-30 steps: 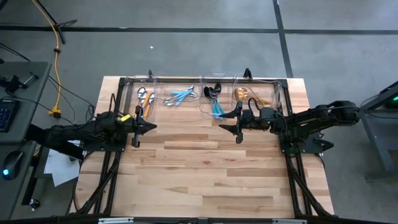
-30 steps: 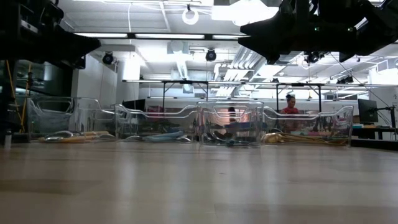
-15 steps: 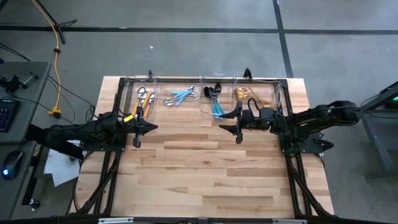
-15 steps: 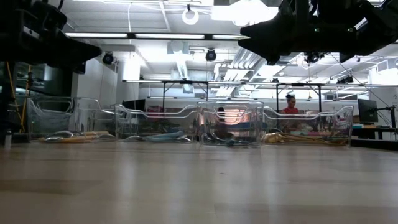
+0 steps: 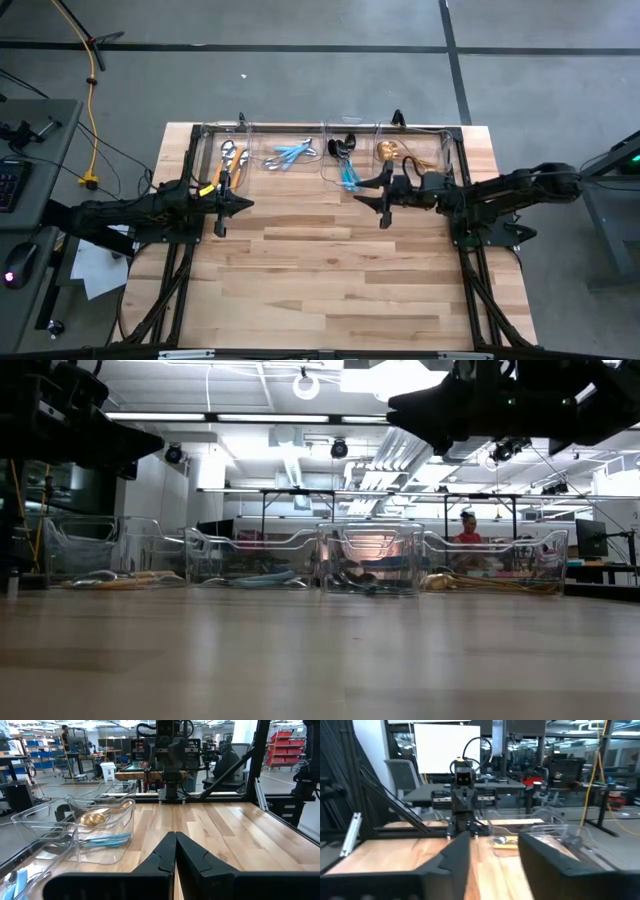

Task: Sort silverware by color (type)
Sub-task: Return to Home Position

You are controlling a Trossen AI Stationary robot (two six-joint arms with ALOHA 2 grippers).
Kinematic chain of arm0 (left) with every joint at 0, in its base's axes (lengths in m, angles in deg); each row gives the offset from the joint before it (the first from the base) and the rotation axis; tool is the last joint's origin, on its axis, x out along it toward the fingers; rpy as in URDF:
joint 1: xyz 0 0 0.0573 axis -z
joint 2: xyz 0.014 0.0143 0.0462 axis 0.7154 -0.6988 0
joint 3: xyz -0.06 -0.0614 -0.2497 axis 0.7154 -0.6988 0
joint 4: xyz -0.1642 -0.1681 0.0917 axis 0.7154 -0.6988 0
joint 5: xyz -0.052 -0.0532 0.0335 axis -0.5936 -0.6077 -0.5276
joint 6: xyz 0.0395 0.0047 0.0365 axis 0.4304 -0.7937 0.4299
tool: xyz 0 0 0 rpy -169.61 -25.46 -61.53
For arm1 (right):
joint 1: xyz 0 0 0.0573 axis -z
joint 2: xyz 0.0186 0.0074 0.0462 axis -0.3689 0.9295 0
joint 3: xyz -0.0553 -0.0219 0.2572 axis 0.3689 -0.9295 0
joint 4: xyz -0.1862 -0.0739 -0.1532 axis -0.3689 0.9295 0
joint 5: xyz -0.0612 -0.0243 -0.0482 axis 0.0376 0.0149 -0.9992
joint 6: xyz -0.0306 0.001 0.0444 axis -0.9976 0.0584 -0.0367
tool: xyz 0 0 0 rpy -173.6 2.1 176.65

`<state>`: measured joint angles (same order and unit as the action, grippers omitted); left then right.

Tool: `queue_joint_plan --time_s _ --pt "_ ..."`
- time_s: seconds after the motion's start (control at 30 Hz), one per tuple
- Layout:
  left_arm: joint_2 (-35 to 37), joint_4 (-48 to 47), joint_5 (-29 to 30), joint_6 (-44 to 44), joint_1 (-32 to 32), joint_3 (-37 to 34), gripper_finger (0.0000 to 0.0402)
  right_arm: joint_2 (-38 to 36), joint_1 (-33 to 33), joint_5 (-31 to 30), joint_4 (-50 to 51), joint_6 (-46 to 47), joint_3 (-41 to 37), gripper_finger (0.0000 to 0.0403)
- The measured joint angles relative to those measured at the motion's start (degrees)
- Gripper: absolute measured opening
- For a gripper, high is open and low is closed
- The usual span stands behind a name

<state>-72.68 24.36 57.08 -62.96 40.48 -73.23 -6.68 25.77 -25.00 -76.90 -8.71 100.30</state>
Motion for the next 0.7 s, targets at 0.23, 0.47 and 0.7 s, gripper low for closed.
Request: queue_joint_plan --time_s 0.23,0.47,0.7 --pt "0.00 0.02 0.02 0.00 -0.02 0.00 0.0000 -10.05 0.00 -0.98 14.81 -3.21 0.00 0.0014" --pt "0.00 0.02 0.01 0.02 -0.02 0.00 0.0000 -23.26 -0.59 -0.98 34.96 -3.72 0.00 0.0004" --pt "0.00 0.05 0.04 0.04 -0.02 0.00 0.0000 -30.66 -1.97 -0.87 37.26 -5.18 -3.92 0.0001"
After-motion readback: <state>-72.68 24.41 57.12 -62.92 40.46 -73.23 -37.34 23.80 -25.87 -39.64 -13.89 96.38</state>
